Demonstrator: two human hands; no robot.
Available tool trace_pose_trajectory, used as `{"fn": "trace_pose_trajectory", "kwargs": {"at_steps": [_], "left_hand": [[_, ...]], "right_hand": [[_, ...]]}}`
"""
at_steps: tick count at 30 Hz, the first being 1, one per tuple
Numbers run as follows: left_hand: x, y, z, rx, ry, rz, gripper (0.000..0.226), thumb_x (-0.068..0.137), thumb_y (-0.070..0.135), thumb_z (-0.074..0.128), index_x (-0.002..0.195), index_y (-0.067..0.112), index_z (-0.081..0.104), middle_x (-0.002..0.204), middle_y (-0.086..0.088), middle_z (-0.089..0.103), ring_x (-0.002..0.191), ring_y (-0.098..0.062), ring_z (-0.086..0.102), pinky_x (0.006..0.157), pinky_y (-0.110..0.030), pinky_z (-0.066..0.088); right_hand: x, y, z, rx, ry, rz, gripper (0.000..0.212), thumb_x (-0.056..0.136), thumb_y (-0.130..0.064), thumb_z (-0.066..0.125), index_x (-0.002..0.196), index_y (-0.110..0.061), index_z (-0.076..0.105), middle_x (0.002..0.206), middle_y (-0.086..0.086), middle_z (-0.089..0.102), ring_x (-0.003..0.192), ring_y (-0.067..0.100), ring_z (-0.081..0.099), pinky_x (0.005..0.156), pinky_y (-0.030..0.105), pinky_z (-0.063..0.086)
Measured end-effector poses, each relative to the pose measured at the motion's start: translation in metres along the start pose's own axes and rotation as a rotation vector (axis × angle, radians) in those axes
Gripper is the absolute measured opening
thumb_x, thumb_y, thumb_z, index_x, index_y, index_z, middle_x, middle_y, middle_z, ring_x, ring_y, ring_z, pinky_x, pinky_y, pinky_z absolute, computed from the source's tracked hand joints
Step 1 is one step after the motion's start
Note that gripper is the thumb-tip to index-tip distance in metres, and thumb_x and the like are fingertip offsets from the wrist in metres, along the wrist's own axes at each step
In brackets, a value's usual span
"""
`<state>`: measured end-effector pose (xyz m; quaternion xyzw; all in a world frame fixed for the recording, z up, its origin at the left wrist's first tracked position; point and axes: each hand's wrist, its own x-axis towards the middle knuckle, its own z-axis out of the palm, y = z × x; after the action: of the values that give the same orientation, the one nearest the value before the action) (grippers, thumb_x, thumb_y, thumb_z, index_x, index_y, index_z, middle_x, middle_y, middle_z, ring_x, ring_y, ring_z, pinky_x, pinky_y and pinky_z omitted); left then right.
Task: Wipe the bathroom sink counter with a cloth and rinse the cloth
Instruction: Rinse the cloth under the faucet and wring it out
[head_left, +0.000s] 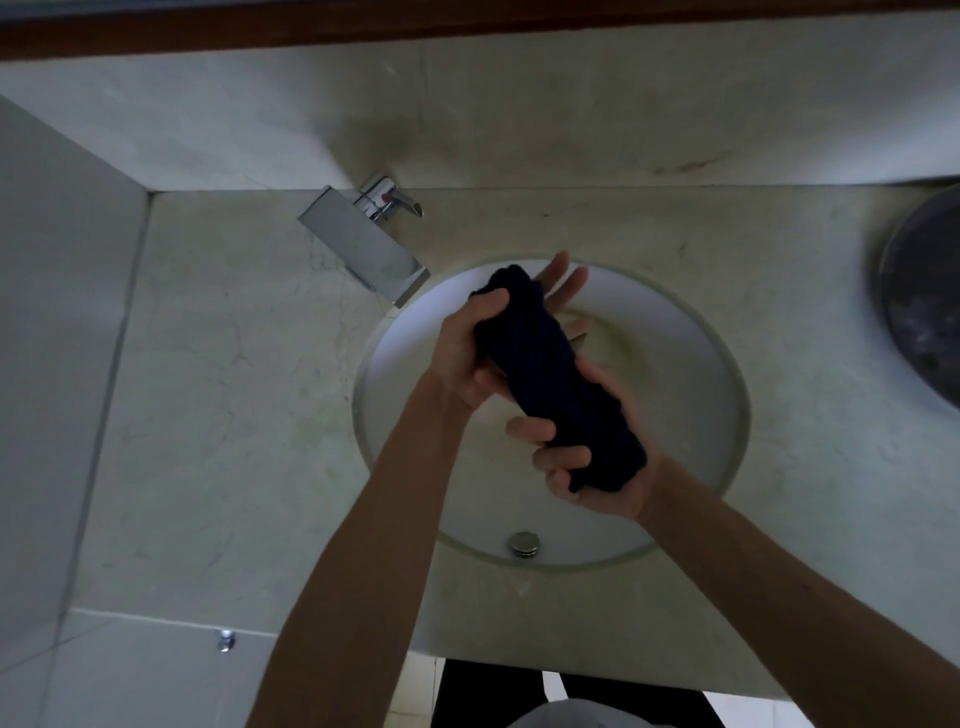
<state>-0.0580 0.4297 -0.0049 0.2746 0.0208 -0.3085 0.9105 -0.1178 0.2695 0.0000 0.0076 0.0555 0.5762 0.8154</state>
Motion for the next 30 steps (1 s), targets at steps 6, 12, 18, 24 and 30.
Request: {"fn": "trace_pose_trajectory", "kwargs": {"at_steps": [6, 12, 18, 24, 30], "left_hand": [[0.003, 0.005, 0.008, -0.160, 0.019, 0.078, 0.030, 0.093, 0.018, 0.066, 0.122, 0.016, 0.060, 0.095, -0.004, 0.065, 0.081, -0.015, 0.066, 0.081, -0.033, 0.055], [0.024, 0.003, 0.018, 0.552, 0.527, -0.066, 0.017, 0.094, 0.012, 0.064, 0.103, 0.006, 0.076, 0.078, -0.007, 0.068, 0.067, -0.018, 0.062, 0.064, -0.031, 0.055], [0.058, -0.037, -0.020, 1.264, 0.714, -0.248, 0.021, 0.085, 0.008, 0.061, 0.069, 0.013, 0.072, 0.074, -0.012, 0.072, 0.069, -0.020, 0.064, 0.071, -0.038, 0.059], [0.055, -0.079, -0.036, 1.653, 0.761, -0.478, 0.002, 0.085, 0.011, 0.058, 0.084, 0.009, 0.058, 0.080, -0.009, 0.060, 0.075, -0.028, 0.064, 0.061, -0.032, 0.049], [0.056, -0.067, -0.043, 1.362, 0.782, -0.389, 0.013, 0.090, 0.012, 0.058, 0.087, 0.006, 0.069, 0.091, -0.009, 0.070, 0.075, -0.022, 0.061, 0.061, -0.025, 0.047]], "right_hand": [[-0.022, -0.006, 0.012, -0.044, -0.013, 0.000, 0.085, 0.088, -0.036, 0.074, 0.148, -0.019, 0.016, 0.097, 0.008, 0.049, 0.063, 0.011, 0.046, 0.063, 0.025, 0.056], [-0.014, -0.016, 0.022, -0.773, 0.753, -0.005, 0.043, 0.082, -0.022, 0.077, 0.116, -0.007, 0.056, 0.076, 0.002, 0.056, 0.055, 0.013, 0.050, 0.046, 0.024, 0.040], [0.015, -0.010, -0.046, -1.268, 1.296, -0.028, 0.021, 0.080, -0.014, 0.074, 0.086, -0.007, 0.056, 0.073, 0.008, 0.057, 0.065, 0.022, 0.056, 0.060, 0.029, 0.044], [0.023, 0.004, -0.097, -1.428, 1.436, 0.133, 0.043, 0.073, -0.025, 0.075, 0.108, -0.013, 0.053, 0.091, 0.004, 0.064, 0.076, 0.018, 0.064, 0.053, 0.028, 0.044], [0.007, 0.001, -0.088, -1.471, 1.342, 0.024, 0.035, 0.079, -0.020, 0.076, 0.107, -0.012, 0.057, 0.090, 0.003, 0.066, 0.079, 0.021, 0.064, 0.058, 0.027, 0.045]]}}
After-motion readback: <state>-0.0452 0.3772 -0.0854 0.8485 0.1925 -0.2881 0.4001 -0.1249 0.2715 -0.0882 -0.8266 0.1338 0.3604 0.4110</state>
